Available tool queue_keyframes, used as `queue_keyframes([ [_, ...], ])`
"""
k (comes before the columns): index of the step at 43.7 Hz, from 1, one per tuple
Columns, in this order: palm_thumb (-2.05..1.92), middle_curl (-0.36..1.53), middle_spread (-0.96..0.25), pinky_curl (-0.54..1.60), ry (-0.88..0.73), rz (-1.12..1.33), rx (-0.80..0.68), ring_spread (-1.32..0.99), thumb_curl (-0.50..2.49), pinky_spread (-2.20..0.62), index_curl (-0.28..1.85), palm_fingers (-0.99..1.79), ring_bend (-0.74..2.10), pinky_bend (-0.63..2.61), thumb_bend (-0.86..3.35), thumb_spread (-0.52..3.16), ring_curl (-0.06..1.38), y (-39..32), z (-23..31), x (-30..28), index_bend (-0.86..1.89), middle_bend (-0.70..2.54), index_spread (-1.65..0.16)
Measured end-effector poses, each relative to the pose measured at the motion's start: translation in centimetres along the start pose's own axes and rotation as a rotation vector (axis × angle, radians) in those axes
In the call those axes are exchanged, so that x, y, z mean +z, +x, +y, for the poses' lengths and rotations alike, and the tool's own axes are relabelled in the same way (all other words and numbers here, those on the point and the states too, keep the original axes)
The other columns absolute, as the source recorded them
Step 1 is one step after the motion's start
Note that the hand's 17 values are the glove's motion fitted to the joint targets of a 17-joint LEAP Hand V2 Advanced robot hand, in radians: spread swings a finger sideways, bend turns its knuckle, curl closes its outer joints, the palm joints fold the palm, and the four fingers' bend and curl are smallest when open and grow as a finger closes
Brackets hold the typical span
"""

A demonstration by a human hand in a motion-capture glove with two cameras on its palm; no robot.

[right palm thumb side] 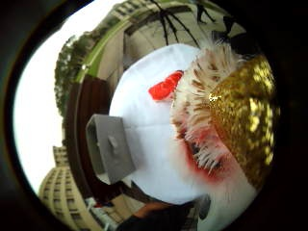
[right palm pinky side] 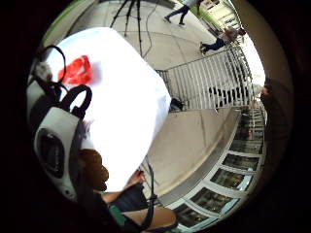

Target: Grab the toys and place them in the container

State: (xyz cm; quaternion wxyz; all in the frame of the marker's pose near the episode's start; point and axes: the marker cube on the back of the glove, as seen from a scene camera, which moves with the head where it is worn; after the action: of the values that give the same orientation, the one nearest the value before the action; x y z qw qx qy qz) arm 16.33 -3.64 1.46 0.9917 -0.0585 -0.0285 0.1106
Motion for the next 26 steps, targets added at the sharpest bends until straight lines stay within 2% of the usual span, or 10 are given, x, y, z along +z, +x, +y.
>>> queue_keyframes([
  [3,0.66,0.55,-0.39,0.4,0.153,-0.008,-0.042,-0.42,0.71,-0.44,0.08,1.0,1.15,0.94,0.28,0.53,0.46,-3.6,-0.8,-2.7,0.1,0.73,-0.37],
  [6,0.66,0.55,-0.4,0.4,0.225,-0.023,-0.078,-0.43,0.72,-0.44,0.07,0.99,1.15,0.94,0.27,0.54,0.46,-7.4,-0.8,-5.0,0.11,0.72,-0.37],
  [16,0.67,0.57,-0.42,0.4,0.249,-0.034,-0.262,-0.43,0.77,-0.43,0.03,0.99,1.15,0.95,0.24,0.56,0.47,-22.2,1.9,-8.6,0.11,0.7,-0.38],
  [26,0.68,0.59,-0.43,0.4,0.232,-0.008,-0.403,-0.43,0.82,-0.43,0.01,0.99,1.15,0.95,0.21,0.58,0.47,-35.5,7.1,-7.3,0.12,0.68,-0.38],
])
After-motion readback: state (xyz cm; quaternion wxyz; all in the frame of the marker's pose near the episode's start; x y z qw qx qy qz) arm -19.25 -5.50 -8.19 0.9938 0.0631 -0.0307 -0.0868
